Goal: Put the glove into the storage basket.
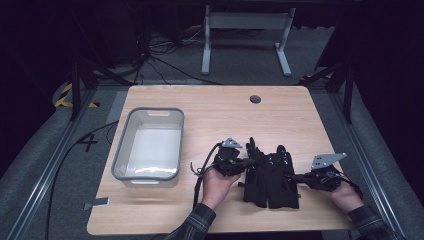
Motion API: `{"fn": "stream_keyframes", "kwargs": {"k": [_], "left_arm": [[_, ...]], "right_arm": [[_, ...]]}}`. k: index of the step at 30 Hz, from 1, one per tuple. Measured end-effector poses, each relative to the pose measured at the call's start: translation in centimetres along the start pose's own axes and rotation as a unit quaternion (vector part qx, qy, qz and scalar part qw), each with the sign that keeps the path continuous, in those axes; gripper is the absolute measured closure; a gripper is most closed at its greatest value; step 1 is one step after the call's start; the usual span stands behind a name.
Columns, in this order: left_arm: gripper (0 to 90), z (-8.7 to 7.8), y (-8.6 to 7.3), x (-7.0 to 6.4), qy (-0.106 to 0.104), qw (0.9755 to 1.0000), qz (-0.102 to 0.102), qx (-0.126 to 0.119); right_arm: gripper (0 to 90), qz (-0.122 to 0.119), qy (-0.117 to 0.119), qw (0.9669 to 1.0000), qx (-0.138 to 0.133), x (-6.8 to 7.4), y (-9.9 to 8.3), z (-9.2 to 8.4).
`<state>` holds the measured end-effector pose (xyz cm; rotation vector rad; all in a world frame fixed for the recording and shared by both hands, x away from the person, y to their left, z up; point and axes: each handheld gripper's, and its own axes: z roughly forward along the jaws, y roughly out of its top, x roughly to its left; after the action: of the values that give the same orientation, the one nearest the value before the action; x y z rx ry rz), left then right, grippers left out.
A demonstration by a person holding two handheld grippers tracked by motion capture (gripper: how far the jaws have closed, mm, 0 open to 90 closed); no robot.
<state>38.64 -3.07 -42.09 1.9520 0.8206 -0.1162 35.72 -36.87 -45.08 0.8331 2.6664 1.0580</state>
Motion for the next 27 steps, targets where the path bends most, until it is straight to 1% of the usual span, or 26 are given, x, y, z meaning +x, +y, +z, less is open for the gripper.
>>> {"fn": "stream_keyframes", "kwargs": {"k": [2, 8, 11, 14, 17, 20, 22, 23, 25, 27], "left_arm": [[87.0, -0.1, 0.2, 0.0, -0.004, 1.0000, 0.000, -0.003], [86.9, -0.2, 0.6, 0.1, -0.005, 0.9999, -0.001, -0.010], [86.9, -0.2, 1.0, 0.0, -0.008, 0.9999, 0.002, -0.011], [86.9, -0.1, 1.2, 0.0, -0.011, 0.9999, 0.006, -0.010], [86.9, 0.0, 1.5, -0.1, -0.010, 0.9998, 0.012, -0.010], [86.9, 0.1, 1.8, -0.1, -0.009, 0.9997, 0.021, -0.003], [86.9, 0.2, 1.9, -0.2, -0.011, 0.9997, 0.023, -0.001], [86.9, 0.3, 2.0, -0.3, -0.008, 0.9997, 0.024, -0.001], [86.9, 0.5, 2.2, -0.3, -0.009, 0.9996, 0.027, 0.001], [86.9, 0.8, 2.3, -0.4, -0.008, 0.9995, 0.029, 0.003]], "right_arm": [[89.8, -0.002, 0.001, 1.0000, 0.000, 0.1, 0.1, 0.1], [89.9, -0.003, 0.006, 1.0000, -0.002, 0.2, 0.6, 0.7], [89.9, -0.009, 0.009, 0.9999, -0.003, 0.3, 1.1, 1.2], [89.9, -0.011, 0.015, 0.9998, -0.005, 0.3, 1.6, 1.7], [89.9, -0.016, 0.018, 0.9997, -0.005, 0.4, 2.1, 2.2], [89.9, -0.024, 0.020, 0.9995, -0.005, 0.6, 2.7, 2.8], [89.9, -0.026, 0.025, 0.9993, -0.009, 0.7, 2.9, 3.1], [90.0, -0.024, 0.029, 0.9993, -0.008, 0.6, 3.1, 3.3], [90.0, -0.031, 0.027, 0.9991, -0.006, 0.7, 3.5, 3.6], [90.0, -0.033, 0.029, 0.9990, -0.007, 0.8, 3.7, 3.9]]}}
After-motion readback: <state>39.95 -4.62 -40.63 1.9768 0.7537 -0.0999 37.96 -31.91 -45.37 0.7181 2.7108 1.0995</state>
